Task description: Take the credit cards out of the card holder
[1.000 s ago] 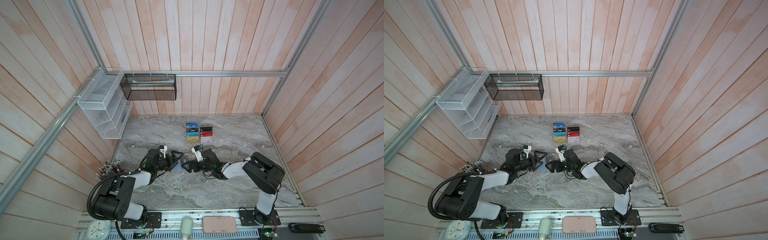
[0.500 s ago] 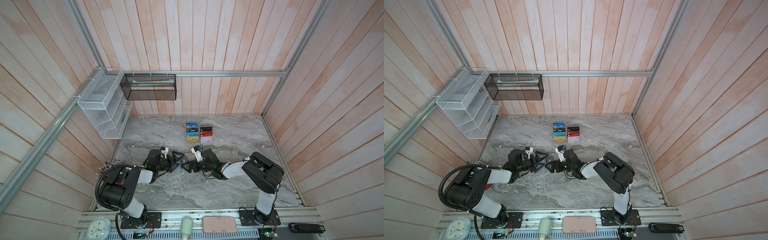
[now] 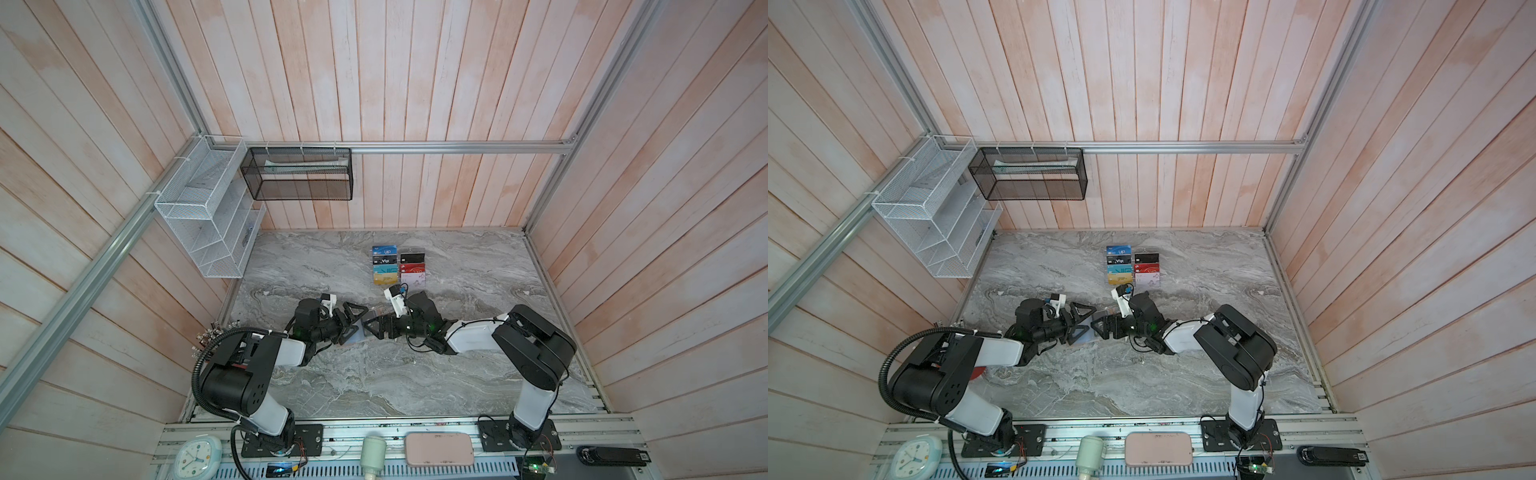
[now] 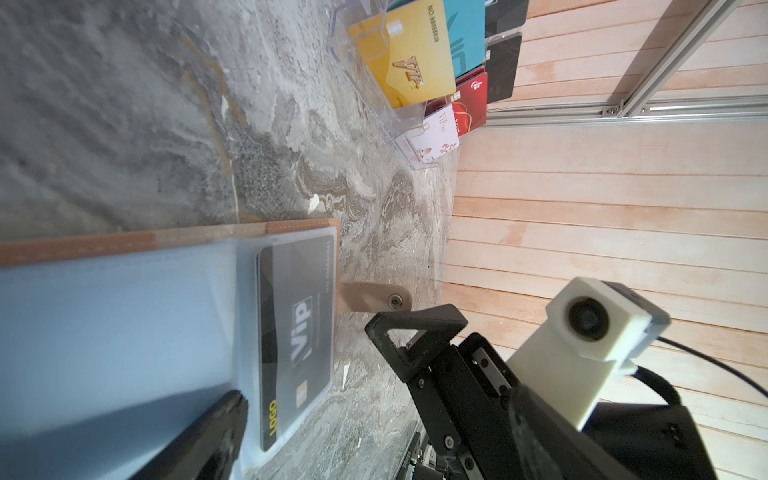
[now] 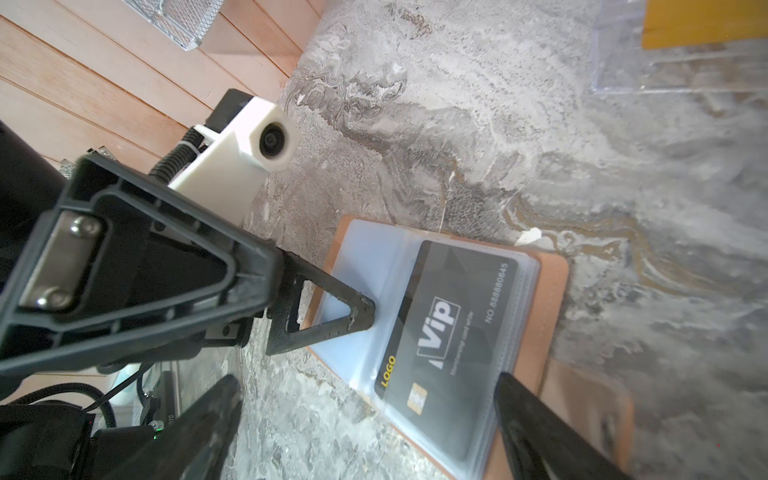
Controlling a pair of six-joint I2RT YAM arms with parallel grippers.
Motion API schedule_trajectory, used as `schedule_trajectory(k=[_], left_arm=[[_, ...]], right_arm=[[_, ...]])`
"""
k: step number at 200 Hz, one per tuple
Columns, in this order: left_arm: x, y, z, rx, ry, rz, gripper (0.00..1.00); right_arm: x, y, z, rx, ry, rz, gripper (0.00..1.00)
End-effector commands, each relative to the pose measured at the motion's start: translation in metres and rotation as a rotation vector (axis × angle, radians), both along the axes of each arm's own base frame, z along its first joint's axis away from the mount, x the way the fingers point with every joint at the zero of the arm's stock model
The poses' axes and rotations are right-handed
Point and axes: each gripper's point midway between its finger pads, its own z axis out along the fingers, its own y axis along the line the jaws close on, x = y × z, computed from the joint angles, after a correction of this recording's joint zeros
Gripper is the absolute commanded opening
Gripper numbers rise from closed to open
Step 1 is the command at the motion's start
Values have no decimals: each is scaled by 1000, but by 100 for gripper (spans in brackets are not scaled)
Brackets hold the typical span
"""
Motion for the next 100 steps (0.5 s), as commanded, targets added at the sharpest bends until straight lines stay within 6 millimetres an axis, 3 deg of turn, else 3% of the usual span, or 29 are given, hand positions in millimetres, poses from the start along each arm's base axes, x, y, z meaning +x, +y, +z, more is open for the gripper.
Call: schedule_trajectory(k=[1,100], left_arm=[[3,0,4,-13,-23,-11,100],[6,0,2,-28,-16,-12,100]], right_arm=[[-1,3,-10,2,20,18,95],[-12,1,-35,-11,71,36,88]])
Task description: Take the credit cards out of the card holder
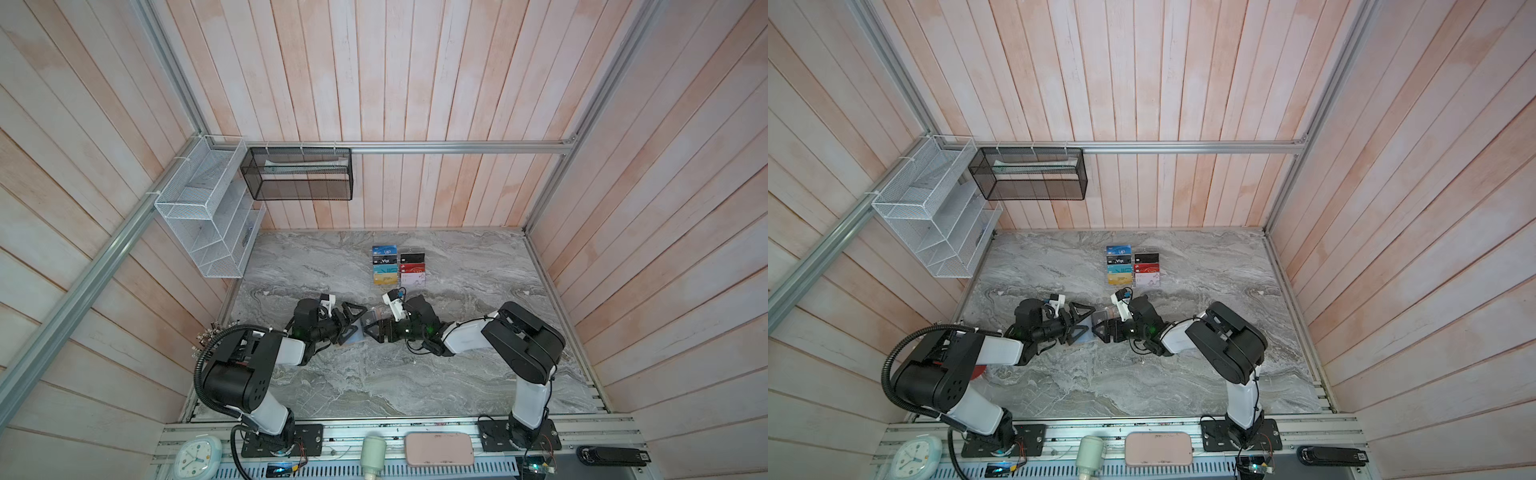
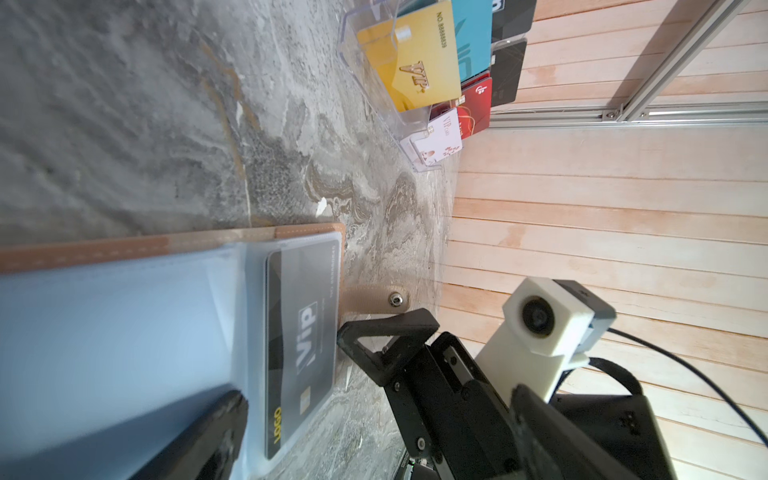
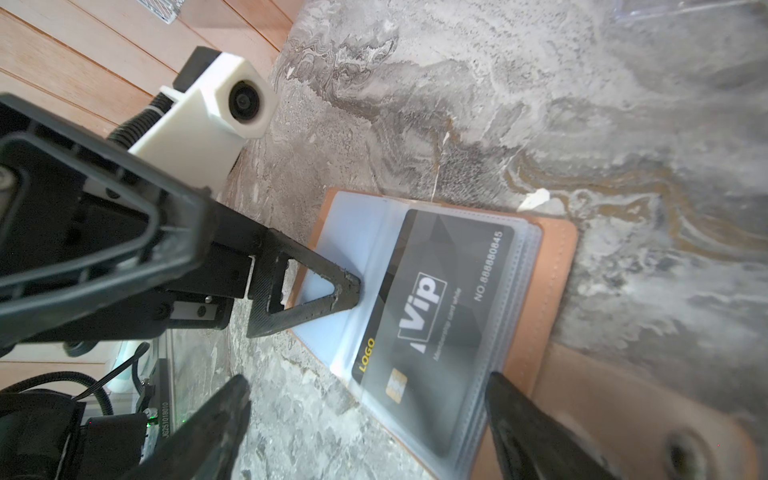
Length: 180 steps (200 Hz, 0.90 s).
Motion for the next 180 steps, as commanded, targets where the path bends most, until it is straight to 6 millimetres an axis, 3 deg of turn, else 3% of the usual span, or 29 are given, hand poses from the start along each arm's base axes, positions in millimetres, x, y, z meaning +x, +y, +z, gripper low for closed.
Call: schedule_trajectory(k=[1,88,145,180], left_arm=[[5,-2,5,-17,-23,-9,100],[7,-3,7,-22,-29,-17,95],[5,-3,2,-16,-18,-21,91],[3,3,2,14,-24,-20,91]], right_arm=[[-6,-1,-14,-11,31,11,88],[-7,1,-27,-27,61,24,79],[-4,2,-36,-62,76,12,59],[-1,3,-39,-79,81,7,52]])
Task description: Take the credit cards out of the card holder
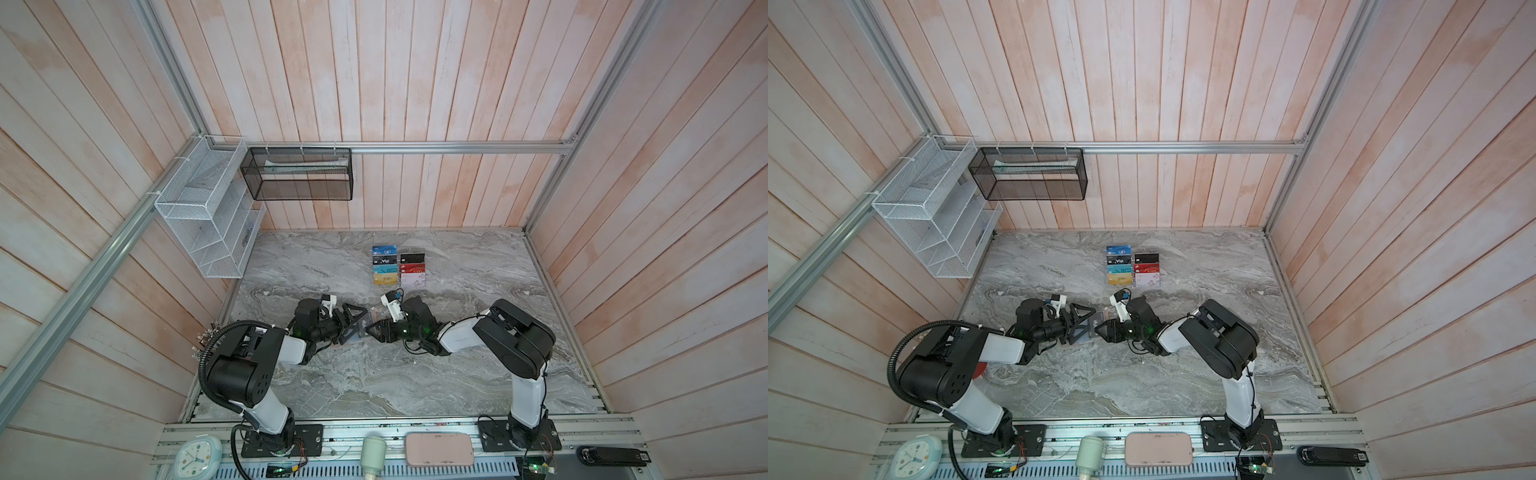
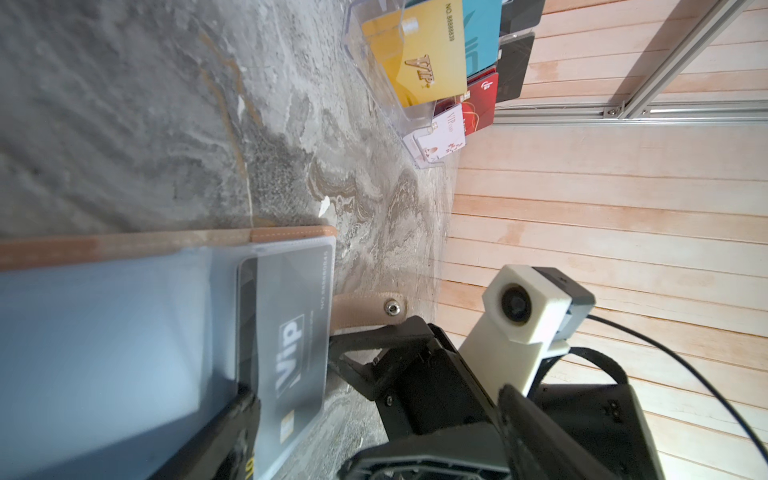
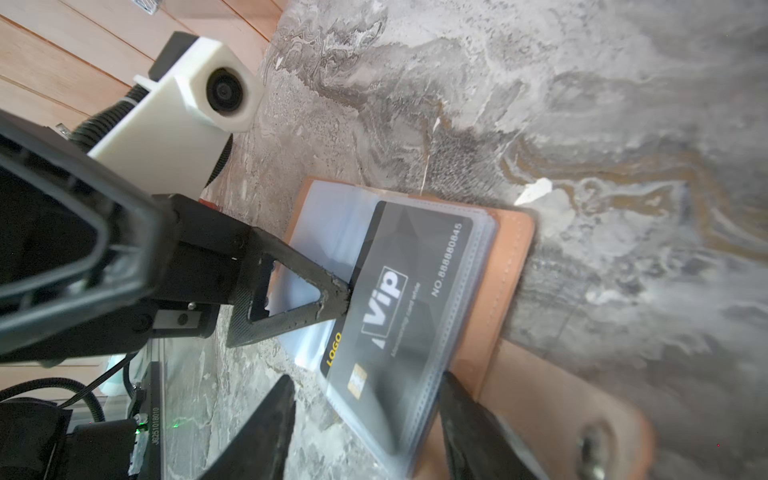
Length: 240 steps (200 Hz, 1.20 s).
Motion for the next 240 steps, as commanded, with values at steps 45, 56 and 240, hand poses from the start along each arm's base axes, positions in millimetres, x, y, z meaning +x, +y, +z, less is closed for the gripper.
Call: schedule_trajectory(k=[45,56,240], left_arm=[[2,19,11,68,-53,12,91],[2,22,10,78,-54,16,91],[-5,22,-19,91,-8,-18,89]], right_arm=[[-1,-3,-29,-92,57,-5,38],[0,-3,-29,-93,57,-7,37],[0,-1,-35,-56,101,-3,14]])
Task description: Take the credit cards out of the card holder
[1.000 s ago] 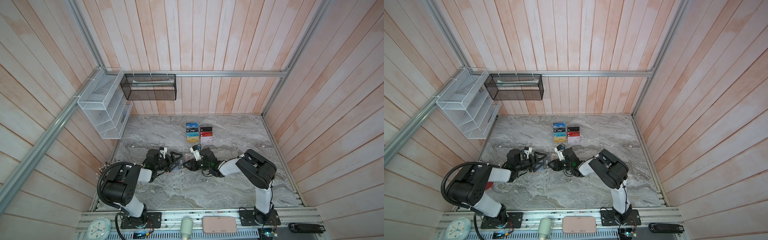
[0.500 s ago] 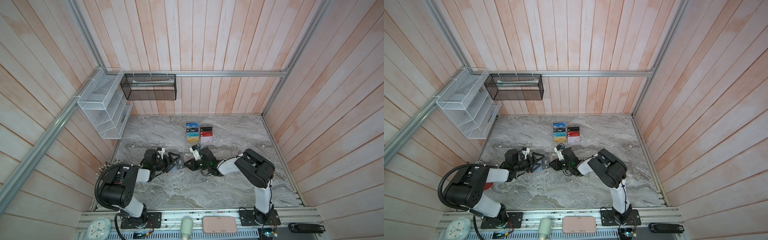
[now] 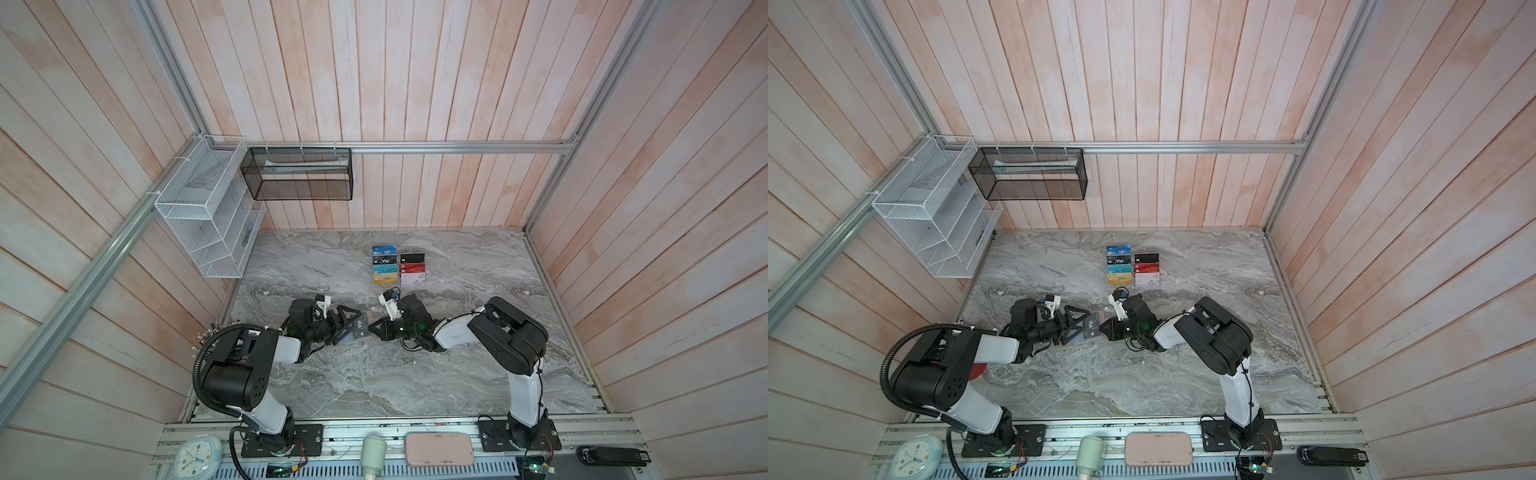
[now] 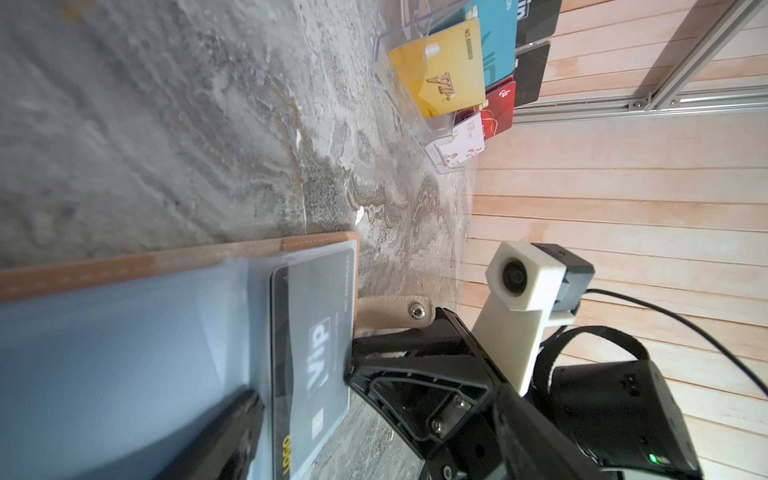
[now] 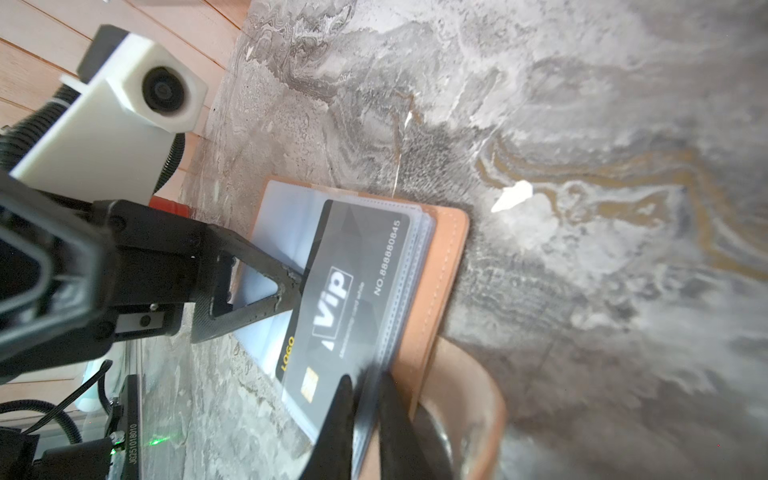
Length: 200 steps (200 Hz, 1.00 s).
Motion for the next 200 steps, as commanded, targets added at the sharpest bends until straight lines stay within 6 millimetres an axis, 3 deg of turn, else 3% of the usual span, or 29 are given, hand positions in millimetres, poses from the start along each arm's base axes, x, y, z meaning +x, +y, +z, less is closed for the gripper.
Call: schedule_trajectory(k=[1,69,200], left_arm=[[-4,2,-11,22,15,-11,89],[-7,3,-14,25,19,-9,88],[-13,5,-23,49,26,-24,85]], right_arm=[[-9,-6,-22,-16,73,11,14],[-7,-10,-27,-38,86,-2,6],[-7,-8,-45,-114,103,-13,0]])
